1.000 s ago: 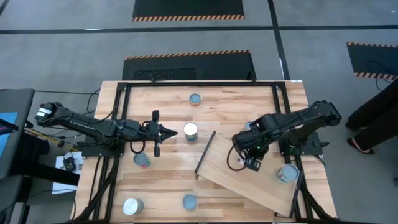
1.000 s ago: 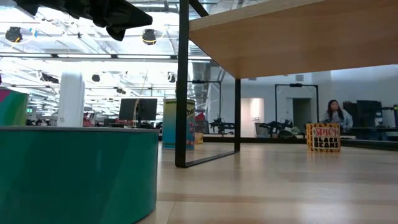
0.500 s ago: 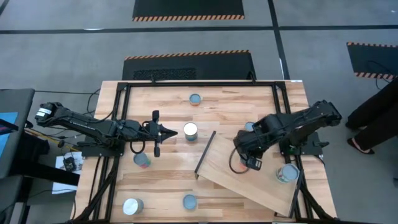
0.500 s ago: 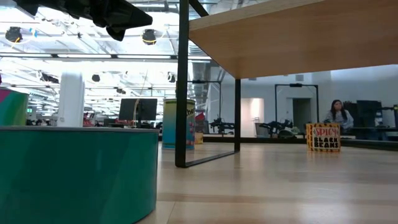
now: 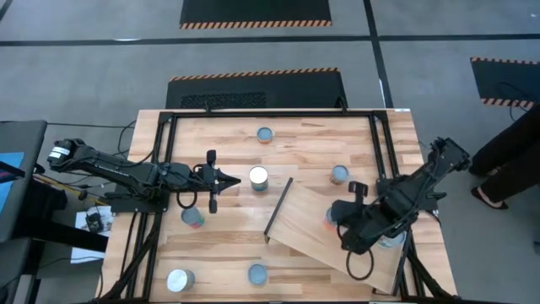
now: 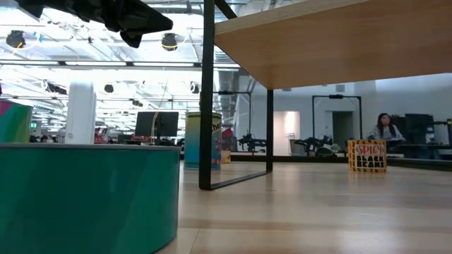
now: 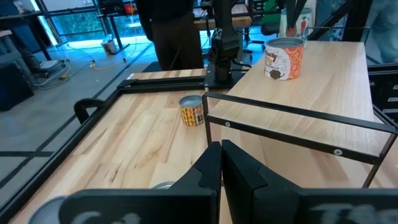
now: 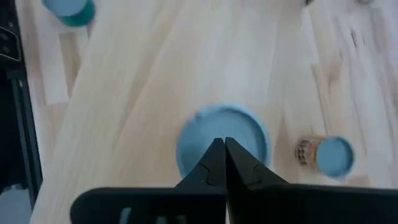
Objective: Pick and place cans onto a shelf
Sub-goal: Put the canned tomatoes on the shelf
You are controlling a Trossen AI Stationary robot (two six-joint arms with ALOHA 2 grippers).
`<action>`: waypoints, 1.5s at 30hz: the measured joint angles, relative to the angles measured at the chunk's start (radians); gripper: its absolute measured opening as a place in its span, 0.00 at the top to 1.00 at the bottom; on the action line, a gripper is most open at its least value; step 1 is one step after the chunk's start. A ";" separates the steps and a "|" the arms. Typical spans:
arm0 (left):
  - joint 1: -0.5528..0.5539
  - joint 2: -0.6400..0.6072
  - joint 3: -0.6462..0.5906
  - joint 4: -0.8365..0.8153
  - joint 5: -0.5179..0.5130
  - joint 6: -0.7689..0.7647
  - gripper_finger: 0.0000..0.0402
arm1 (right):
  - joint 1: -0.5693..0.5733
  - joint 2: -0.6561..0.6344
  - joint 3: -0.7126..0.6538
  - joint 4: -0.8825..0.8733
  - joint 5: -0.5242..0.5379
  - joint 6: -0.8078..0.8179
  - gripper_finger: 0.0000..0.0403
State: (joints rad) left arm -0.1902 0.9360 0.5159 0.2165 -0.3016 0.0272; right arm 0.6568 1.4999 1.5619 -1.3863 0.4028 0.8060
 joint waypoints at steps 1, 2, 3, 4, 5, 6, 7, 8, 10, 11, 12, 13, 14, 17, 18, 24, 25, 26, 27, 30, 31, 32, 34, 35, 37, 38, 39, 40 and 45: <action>0.000 0.000 0.000 0.000 0.000 -0.006 1.00 | 0.001 -0.006 -0.013 0.000 0.000 0.015 0.98; 0.000 0.000 0.000 0.001 0.000 -0.007 1.00 | 0.002 -0.010 -0.026 0.002 0.003 0.028 0.99; 0.000 0.000 0.000 0.000 0.000 -0.009 1.00 | 0.000 -0.012 -0.039 0.005 0.006 0.034 0.99; 0.000 0.000 0.000 0.000 0.000 -0.009 1.00 | -0.006 -0.013 -0.051 0.011 0.007 0.035 0.99; 0.000 0.000 0.000 0.000 0.000 -0.009 1.00 | -0.013 -0.013 -0.060 0.016 0.004 0.035 0.99; 0.000 0.000 0.000 0.001 0.000 -0.009 1.00 | -0.020 -0.013 -0.067 0.023 0.003 0.035 0.99; 0.000 0.000 0.000 0.001 0.000 -0.009 1.00 | -0.025 -0.013 -0.070 0.036 0.001 0.027 0.99; 0.000 0.000 0.000 0.002 0.000 -0.009 1.00 | -0.032 -0.014 -0.076 0.057 -0.002 0.011 0.99; 0.000 0.000 0.000 0.003 0.000 -0.008 1.00 | -0.046 -0.015 -0.086 0.092 -0.014 -0.018 0.99; 0.000 0.000 0.000 0.002 0.000 -0.006 1.00 | -0.051 -0.014 -0.091 0.104 -0.022 -0.026 0.99; 0.000 0.000 0.000 0.002 0.000 -0.005 1.00 | -0.056 -0.015 -0.094 0.108 -0.032 -0.028 0.99; 0.000 0.000 0.000 0.002 0.000 -0.005 1.00 | -0.060 -0.014 -0.097 0.105 -0.041 -0.028 0.99; 0.000 0.000 0.000 0.002 0.000 -0.005 1.00 | -0.064 -0.014 -0.100 0.103 -0.049 -0.028 0.99; 0.000 0.000 0.000 0.001 0.000 -0.005 1.00 | -0.065 -0.014 -0.114 0.104 -0.090 -0.027 0.99; 0.000 0.000 0.000 0.001 0.000 -0.005 1.00 | -0.065 -0.014 -0.116 0.105 -0.097 -0.024 0.99; 0.000 0.000 0.000 0.000 0.000 -0.005 1.00 | -0.065 -0.016 -0.121 0.103 -0.137 -0.009 0.99; 0.000 0.000 0.000 0.000 0.000 -0.005 1.00 | -0.065 -0.016 -0.121 0.099 -0.144 -0.004 0.98; 0.000 0.000 0.000 0.000 0.000 -0.005 1.00 | -0.064 -0.016 -0.121 0.092 -0.153 0.000 0.98; 0.000 0.000 0.000 0.000 0.000 -0.005 1.00 | -0.063 -0.017 -0.121 0.082 -0.161 0.004 0.98; 0.000 0.000 0.000 0.000 0.000 -0.005 1.00 | -0.055 -0.018 -0.120 0.059 -0.190 0.007 0.99; 0.000 0.000 0.000 0.000 0.000 -0.005 1.00 | -0.053 -0.018 -0.120 0.054 -0.201 0.007 0.99; 0.000 0.000 0.000 0.000 0.000 -0.005 1.00 | -0.051 -0.019 -0.120 0.051 -0.212 0.010 0.99; 0.000 0.000 0.000 0.000 0.000 -0.005 1.00 | -0.044 -0.026 -0.120 0.046 -0.231 0.022 0.99; 0.000 0.000 0.000 0.000 0.000 -0.005 1.00 | -0.040 -0.028 -0.120 0.039 -0.241 0.033 0.98; 0.000 0.000 0.000 0.000 0.000 -0.005 1.00 | -0.031 -0.035 -0.121 0.021 -0.249 0.052 0.98; 0.000 0.000 0.000 0.000 0.000 -0.005 1.00 | -0.026 -0.040 -0.122 0.009 -0.253 0.062 0.98; 0.000 0.000 0.000 0.000 0.000 -0.005 1.00 | -0.020 -0.045 -0.123 -0.004 -0.259 0.073 0.99; 0.000 0.000 0.000 0.000 0.000 -0.005 1.00 | -0.016 -0.050 -0.123 -0.018 -0.263 0.083 0.99; 0.000 0.000 0.000 0.000 0.000 -0.005 1.00 | 0.006 -0.066 -0.125 -0.053 -0.263 0.122 0.99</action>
State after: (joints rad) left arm -0.1902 0.9360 0.5159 0.2169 -0.3019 0.0223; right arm 0.6631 1.4337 1.4364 -1.4396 0.1394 0.9277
